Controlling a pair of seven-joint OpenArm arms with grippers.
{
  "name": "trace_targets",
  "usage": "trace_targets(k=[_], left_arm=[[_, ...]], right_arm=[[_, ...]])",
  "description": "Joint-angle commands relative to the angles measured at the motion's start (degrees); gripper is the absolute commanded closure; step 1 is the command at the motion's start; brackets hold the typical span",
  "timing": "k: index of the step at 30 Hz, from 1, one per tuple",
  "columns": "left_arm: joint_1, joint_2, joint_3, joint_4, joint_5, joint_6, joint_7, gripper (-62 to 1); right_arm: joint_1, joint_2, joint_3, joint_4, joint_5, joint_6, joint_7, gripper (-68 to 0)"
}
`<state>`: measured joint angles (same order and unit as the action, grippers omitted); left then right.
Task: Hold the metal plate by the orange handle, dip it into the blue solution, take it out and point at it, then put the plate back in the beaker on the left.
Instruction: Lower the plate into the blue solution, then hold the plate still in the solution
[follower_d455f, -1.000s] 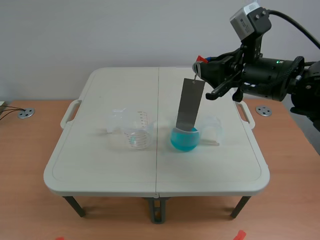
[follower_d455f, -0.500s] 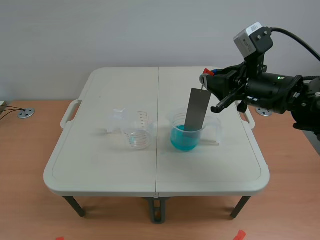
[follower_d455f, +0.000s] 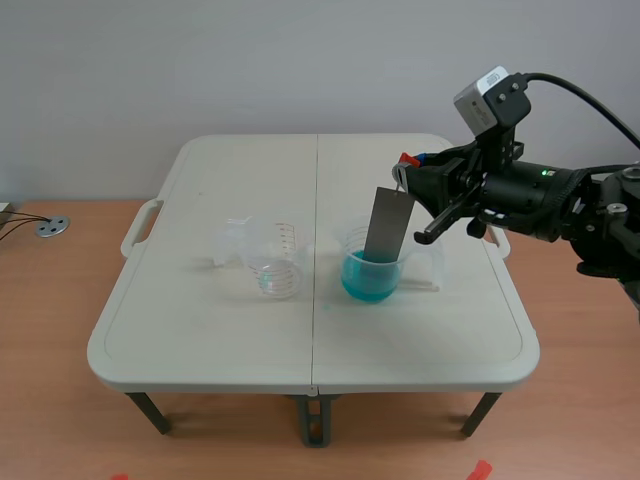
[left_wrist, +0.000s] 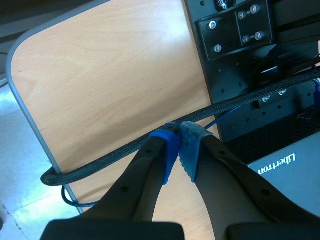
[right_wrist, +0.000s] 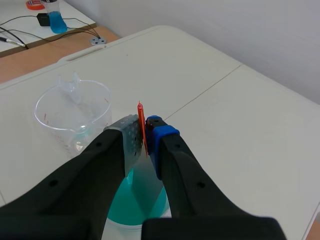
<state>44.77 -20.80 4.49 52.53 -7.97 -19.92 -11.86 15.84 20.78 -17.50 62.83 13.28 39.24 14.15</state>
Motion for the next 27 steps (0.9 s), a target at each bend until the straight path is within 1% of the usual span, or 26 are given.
trace_targets(k=[1,8,27], left_arm=[[0.6,0.2,0.1,0.7,-0.2,-0.3,-0.3,-1.6],[0.6,0.2,0.1,0.7,-0.2,-0.3,-0.2,-1.6],[0.6,0.2,0.1,0.7,-0.2,-0.3,-0.1,-1.6]], right_arm=[[1.0,0.3,-0.2,0.3,-0.1,-0.2,0.7,-1.3],[1.0,-0.8,-0.2,0.3,-3.0,-0.2,0.7,-1.3],[1.1,-1.3,-0.2,0.3,-3.1,-0.2,0.8,-1.3]])
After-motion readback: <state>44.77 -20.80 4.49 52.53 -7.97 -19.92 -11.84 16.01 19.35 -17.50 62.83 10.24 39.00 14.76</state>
